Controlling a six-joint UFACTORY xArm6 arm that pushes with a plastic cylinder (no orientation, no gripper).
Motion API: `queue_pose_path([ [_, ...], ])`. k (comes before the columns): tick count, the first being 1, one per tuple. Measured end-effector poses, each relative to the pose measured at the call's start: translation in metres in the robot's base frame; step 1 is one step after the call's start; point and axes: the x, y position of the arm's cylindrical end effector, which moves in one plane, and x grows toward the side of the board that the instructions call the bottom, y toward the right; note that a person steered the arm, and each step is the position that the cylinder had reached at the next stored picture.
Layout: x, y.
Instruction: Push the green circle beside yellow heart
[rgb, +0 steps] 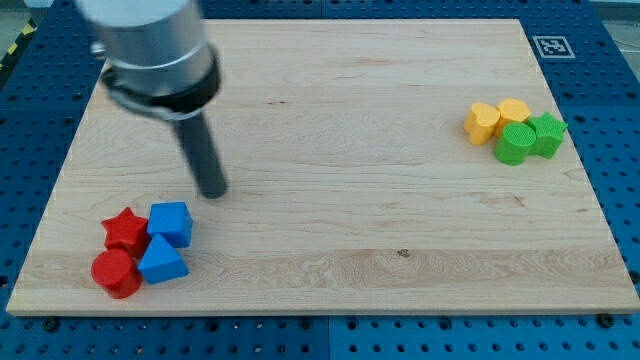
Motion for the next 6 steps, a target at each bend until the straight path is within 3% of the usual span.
queue_pose_path([
  [4, -0.007, 0.398],
  [5, -0.019, 0.433],
  [6, -0.028, 0.41],
])
